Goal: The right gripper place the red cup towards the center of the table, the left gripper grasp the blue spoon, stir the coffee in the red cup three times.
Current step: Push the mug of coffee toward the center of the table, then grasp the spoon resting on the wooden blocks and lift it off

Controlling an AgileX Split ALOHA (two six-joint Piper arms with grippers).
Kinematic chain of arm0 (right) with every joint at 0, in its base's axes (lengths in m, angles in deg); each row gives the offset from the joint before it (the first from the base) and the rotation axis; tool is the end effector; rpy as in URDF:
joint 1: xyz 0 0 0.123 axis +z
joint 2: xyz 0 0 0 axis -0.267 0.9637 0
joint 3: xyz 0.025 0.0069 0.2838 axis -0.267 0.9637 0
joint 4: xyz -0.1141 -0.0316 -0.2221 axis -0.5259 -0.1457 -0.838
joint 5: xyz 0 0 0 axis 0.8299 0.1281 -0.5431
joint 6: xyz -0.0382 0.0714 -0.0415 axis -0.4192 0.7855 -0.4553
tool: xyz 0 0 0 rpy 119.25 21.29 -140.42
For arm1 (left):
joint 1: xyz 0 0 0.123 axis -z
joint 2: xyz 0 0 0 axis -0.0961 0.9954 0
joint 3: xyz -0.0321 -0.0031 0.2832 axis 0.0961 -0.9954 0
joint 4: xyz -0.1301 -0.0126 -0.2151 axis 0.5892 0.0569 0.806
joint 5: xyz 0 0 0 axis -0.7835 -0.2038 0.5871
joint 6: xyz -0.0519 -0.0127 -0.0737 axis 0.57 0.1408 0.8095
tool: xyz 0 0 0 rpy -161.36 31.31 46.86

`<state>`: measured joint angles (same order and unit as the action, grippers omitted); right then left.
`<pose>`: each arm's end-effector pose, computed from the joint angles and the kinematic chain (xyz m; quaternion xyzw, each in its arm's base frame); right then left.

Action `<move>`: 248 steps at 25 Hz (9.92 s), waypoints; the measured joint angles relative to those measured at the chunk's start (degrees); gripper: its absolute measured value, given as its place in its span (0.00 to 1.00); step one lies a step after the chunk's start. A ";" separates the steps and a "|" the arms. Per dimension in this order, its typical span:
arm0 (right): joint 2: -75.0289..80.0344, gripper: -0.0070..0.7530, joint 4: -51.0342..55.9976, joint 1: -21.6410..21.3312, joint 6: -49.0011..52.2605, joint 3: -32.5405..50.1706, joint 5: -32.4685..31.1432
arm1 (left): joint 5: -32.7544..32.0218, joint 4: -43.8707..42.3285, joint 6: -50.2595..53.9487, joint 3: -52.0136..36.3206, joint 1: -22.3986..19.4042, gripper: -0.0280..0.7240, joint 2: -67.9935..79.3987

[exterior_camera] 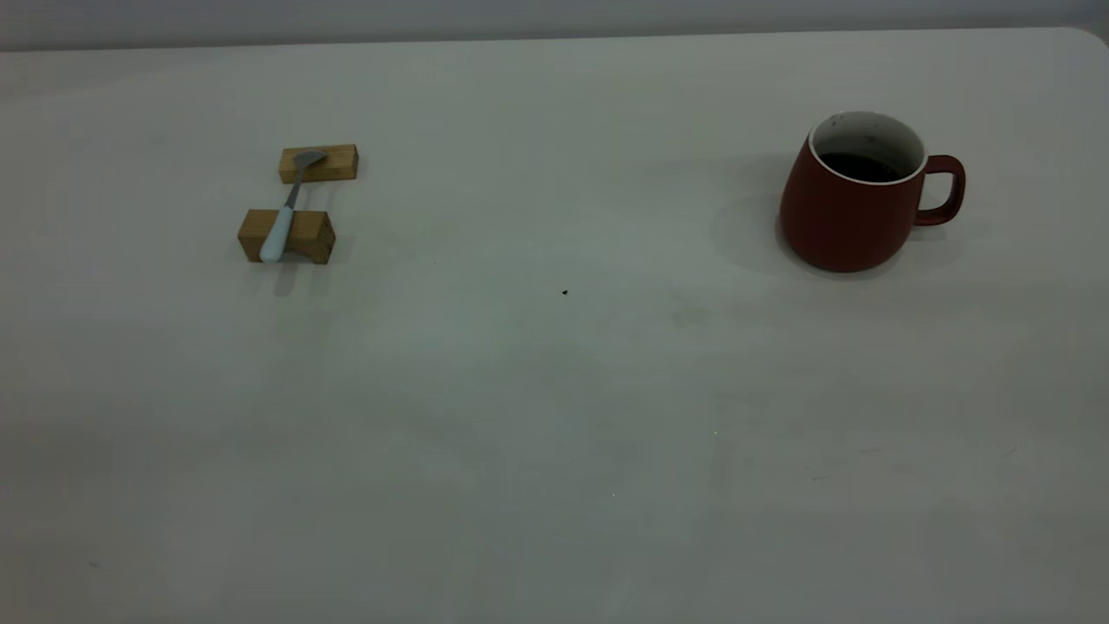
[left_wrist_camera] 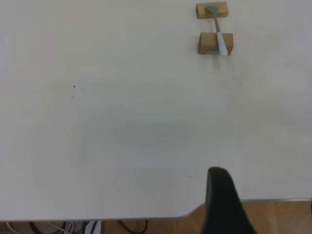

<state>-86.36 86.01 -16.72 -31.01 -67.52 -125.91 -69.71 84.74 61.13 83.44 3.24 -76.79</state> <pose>-0.0023 0.0024 0.2629 -0.0118 0.8839 -0.0016 0.4675 -0.0091 -0.0034 0.2678 -0.0028 0.8695 -0.0008 0.4939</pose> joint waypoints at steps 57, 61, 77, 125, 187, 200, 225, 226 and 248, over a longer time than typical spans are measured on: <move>49.61 0.97 -0.45 0.00 -19.62 -12.67 13.71 | 0.00 0.00 0.02 0.00 0.00 0.70 0.00; 62.07 0.97 0.48 0.00 -30.45 -12.86 21.62 | 0.00 0.00 0.02 0.00 0.00 0.70 0.00; 105.42 0.88 1.25 8.69 -54.73 -32.18 31.13 | 0.00 0.00 0.02 0.00 0.00 0.70 0.00; 134.81 0.83 2.75 19.61 -66.84 -59.36 31.94 | 0.00 0.00 0.03 0.00 0.00 0.70 0.00; 30.42 0.79 5.56 10.20 -5.28 -15.21 -4.70 | 0.00 0.00 0.03 0.00 0.00 0.70 0.00; 2.19 0.79 3.98 -1.72 -4.28 -3.20 -0.40 | 0.00 0.00 0.03 0.00 0.00 0.70 0.00; 0.07 0.78 4.08 -1.72 -4.17 0.01 -0.03 | 0.00 0.00 0.03 0.00 0.00 0.70 0.00; 0.07 0.78 4.08 -1.72 -4.17 0.01 -0.03 | 0.00 0.00 0.03 0.00 0.00 0.70 0.00; 0.07 0.78 4.08 -1.72 -4.05 0.01 -0.03 | 25.27 1.41 1.72 7.12 0.00 0.91 44.70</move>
<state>-86.29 90.09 -18.44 -35.06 -67.50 -125.94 -44.44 86.15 62.85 90.56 3.24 -32.09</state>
